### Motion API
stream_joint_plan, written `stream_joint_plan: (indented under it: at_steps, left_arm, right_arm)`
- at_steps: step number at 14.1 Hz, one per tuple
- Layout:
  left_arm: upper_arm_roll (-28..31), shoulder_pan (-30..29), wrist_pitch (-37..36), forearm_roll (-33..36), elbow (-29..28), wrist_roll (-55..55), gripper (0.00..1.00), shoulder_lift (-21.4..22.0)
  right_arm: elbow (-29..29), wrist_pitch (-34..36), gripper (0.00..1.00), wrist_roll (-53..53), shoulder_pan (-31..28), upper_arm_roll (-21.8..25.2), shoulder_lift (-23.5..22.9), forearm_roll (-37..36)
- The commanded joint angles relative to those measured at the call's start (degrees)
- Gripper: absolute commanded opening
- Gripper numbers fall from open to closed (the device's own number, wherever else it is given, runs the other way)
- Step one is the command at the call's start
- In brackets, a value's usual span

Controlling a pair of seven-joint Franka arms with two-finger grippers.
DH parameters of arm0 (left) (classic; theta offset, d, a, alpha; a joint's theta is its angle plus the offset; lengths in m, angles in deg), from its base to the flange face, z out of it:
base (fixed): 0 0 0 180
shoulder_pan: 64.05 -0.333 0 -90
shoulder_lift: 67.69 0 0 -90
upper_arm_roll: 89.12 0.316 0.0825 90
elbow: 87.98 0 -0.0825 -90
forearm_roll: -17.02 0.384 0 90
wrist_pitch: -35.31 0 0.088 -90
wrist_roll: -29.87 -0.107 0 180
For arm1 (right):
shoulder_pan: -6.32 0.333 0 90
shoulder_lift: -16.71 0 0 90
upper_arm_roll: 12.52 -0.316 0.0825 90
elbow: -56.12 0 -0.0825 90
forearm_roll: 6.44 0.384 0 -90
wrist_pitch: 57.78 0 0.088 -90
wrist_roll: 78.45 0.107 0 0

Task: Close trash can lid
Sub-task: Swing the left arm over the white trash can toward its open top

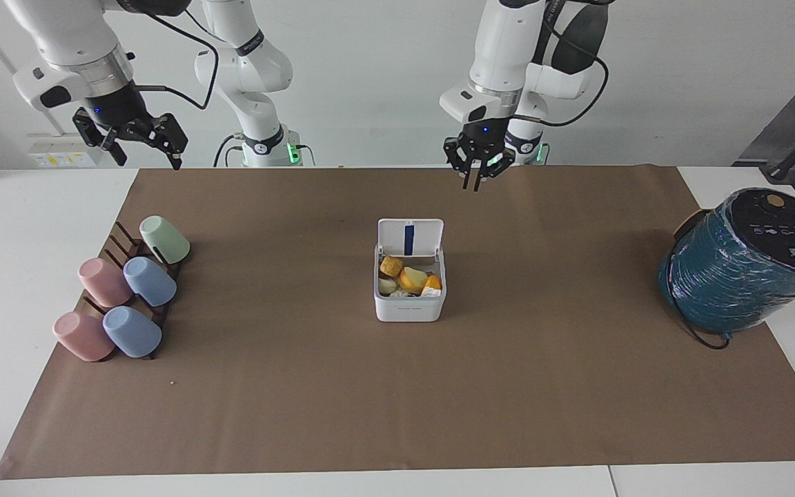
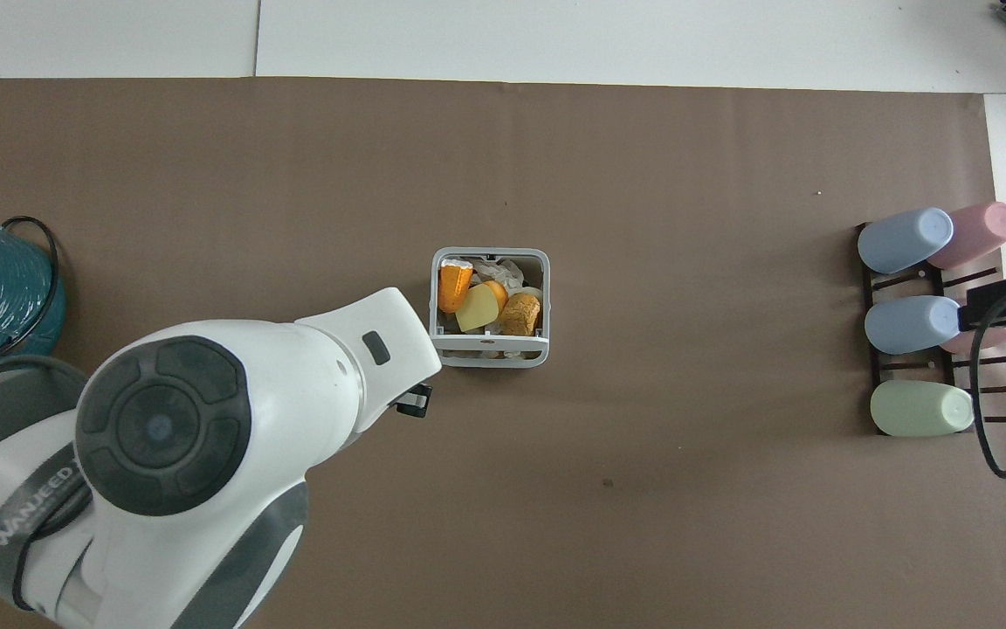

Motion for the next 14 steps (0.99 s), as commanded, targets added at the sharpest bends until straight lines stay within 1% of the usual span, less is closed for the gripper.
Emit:
stream_joint_plan:
  at_steps: [1, 3, 4, 7, 8, 9, 10, 11, 14]
  left_arm:
    - [1.0, 3.5, 4.8, 0.8, -1.2, 4.5, 0.1, -1.7]
    - [1.0, 4.9, 9.2, 1.1, -0.3, 7.5, 0.09, -5.1]
    - [1.0, 5.9, 9.6, 1.1, 0.8, 8.5, 0.09, -6.6]
    - [1.0, 6.1, 12.3, 1.7, 3.2, 8.9, 0.08, -9.7]
    - [1.0, 6.2, 12.8, 2.7, 3.9, 9.1, 0.07, -10.6]
    - [1.0, 6.2, 13.0, 3.3, 4.6, 9.2, 0.02, -11.3]
    - [1.0, 6.2, 13.4, 3.7, 5.4, 9.2, 0.0, -11.8]
    - [1.0, 6.1, 13.7, 4.4, 5.9, 9.2, 0.0, -12.8]
    - [1.0, 5.4, 15.7, 5.6, 6.0, 9.1, 0.0, -13.4]
  right_arm:
    - [1.7, -1.4, 1.0, -1.2, -0.3, -0.2, 1.4, 0.2]
    - [1.7, -1.4, 1.0, -1.2, -0.3, -0.2, 1.4, 0.1]
    - [1.7, -1.4, 1.0, -1.2, -0.3, -0.2, 1.4, 0.1]
    - [1.7, -1.4, 1.0, -1.2, -0.3, -0.2, 1.4, 0.1]
    - [1.7, -1.4, 1.0, -1.2, -0.3, -0.2, 1.4, 0.2]
    - [1.7, -1.4, 1.0, -1.2, -0.3, -0.2, 1.4, 0.2]
    - [1.7, -1.4, 1.0, -1.2, -0.3, -0.2, 1.4, 0.1]
    - [1.7, -1.4, 1.0, -1.2, -0.3, -0.2, 1.4, 0.1]
    - [1.7, -1.4, 1.0, -1.2, -0.3, -0.2, 1.4, 0.1]
